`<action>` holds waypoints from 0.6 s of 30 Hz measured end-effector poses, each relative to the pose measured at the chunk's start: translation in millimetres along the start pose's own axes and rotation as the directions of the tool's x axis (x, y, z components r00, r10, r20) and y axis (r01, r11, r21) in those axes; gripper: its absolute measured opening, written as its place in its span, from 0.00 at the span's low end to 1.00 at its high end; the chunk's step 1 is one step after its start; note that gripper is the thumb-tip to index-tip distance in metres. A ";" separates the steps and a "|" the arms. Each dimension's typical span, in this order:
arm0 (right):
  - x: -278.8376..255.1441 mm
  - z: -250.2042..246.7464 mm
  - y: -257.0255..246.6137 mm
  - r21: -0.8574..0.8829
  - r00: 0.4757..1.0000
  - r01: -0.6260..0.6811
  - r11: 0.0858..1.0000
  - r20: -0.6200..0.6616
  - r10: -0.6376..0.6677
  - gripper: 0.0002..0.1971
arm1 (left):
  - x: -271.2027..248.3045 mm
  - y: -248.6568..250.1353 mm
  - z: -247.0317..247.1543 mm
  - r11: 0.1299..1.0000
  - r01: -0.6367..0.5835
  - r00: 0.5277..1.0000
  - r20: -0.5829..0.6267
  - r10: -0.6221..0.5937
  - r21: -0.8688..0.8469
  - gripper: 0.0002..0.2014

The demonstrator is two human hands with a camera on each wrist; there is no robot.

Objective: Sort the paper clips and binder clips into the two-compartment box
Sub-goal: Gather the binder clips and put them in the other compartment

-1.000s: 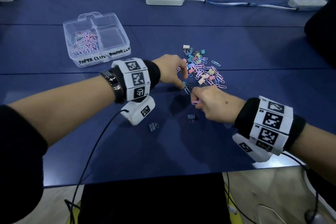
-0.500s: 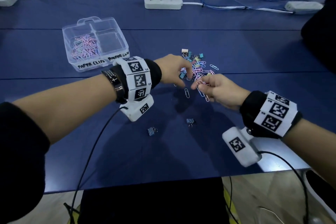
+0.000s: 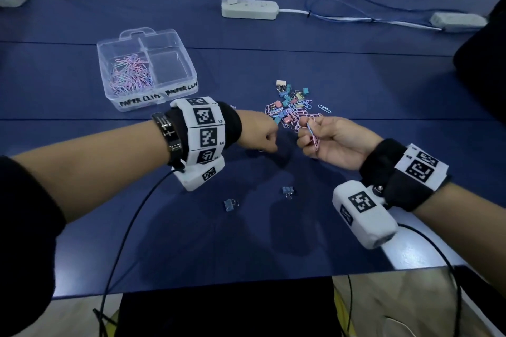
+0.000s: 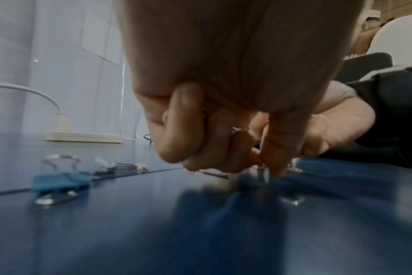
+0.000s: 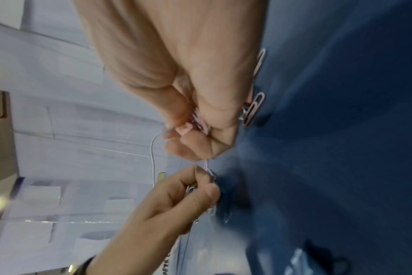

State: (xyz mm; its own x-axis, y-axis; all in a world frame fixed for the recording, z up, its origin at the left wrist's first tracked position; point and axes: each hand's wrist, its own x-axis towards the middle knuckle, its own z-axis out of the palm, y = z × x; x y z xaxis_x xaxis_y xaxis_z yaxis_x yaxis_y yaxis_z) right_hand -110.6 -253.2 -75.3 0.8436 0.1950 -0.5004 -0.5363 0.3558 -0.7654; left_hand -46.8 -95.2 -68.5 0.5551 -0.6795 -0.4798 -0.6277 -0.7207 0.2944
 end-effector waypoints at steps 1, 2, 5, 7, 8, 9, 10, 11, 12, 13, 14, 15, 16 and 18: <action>0.8 0.7 -0.5 0.027 1.000 0.000 1.000 0.010 0.000 0.01 | -2.7 -2.8 -2.3 0.998 0.037 0.999 -0.030 -0.039 -0.058 0.12; 1.7 1.8 -1.3 0.050 1.000 0.002 0.999 0.019 -0.003 0.01 | -5.2 -6.7 -5.5 0.980 0.072 0.994 -0.067 -0.086 -0.185 0.13; 7.3 6.2 -4.7 0.129 0.999 -0.001 0.992 0.051 -0.005 0.04 | -18.9 -24.0 -22.7 0.568 0.073 0.967 -0.082 -0.243 -0.820 0.12; 10.2 12.2 -7.2 0.160 0.997 -0.016 0.987 0.079 0.004 0.05 | -28.8 -42.3 -33.4 0.251 0.033 0.958 -0.042 -0.285 -0.968 0.12; 12.4 16.0 -8.1 0.159 0.997 -0.023 0.987 0.078 0.010 0.02 | -33.0 -50.1 -37.4 0.168 0.020 0.958 -0.029 -0.285 -0.986 0.12; 15.1 19.3 -8.8 0.153 0.998 -0.026 0.988 0.069 0.015 0.03 | -36.4 -56.4 -40.4 0.132 0.010 0.959 -0.028 -0.282 -0.991 0.12; 19.0 21.6 -9.4 0.135 0.998 -0.032 0.990 0.049 0.026 0.08 | -39.4 -61.8 -42.3 0.118 0.006 0.958 -0.028 -0.285 -0.993 0.12; 22.4 23.2 -10.5 0.097 0.999 -0.043 0.994 0.031 0.040 0.13 | -41.4 -65.5 -43.3 0.117 0.007 0.957 -0.027 -0.290 -0.993 0.13; 26.4 25.7 -11.9 0.036 0.999 -0.054 0.998 0.013 0.053 0.17 | -43.8 -70.0 -43.6 0.127 0.009 0.954 -0.029 -0.297 -0.992 0.13; 29.2 29.1 -12.9 -0.035 0.998 -0.067 0.997 0.004 0.067 0.19 | -46.4 -74.0 -44.1 0.159 0.021 0.951 -0.029 -0.309 -0.987 0.13; 31.9 32.5 -13.8 -0.099 0.997 -0.072 0.992 -0.009 0.072 0.18 | -48.5 -78.2 -44.5 0.206 0.039 0.943 -0.032 -0.331 -0.978 0.14; 34.5 36.2 -14.7 -0.159 0.997 -0.079 0.984 -0.026 0.076 0.17 | -50.2 -83.1 -45.9 0.267 0.060 0.926 -0.046 -0.374 -0.962 0.14; 36.6 39.6 -15.7 -0.226 0.996 -0.082 0.971 -0.045 0.074 0.15 | -52.6 -87.7 -48.2 0.336 0.080 0.897 -0.079 -0.435 -0.938 0.13; 41.2 46.1 -15.7 -0.405 0.993 -0.092 0.910 -0.104 0.055 0.17 | -59.8 -96.6 -53.9 0.493 0.150 0.789 -0.197 -0.582 -0.857 0.10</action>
State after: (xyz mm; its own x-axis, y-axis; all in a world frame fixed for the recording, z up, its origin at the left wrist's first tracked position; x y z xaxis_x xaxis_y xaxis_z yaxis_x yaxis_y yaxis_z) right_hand -66.1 -208.6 -65.2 0.8054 0.1184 -0.5808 -0.5774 -0.0647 -0.8139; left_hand 10.1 7.7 -23.7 0.9108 -0.1437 -0.3870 0.2414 -0.5751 0.7816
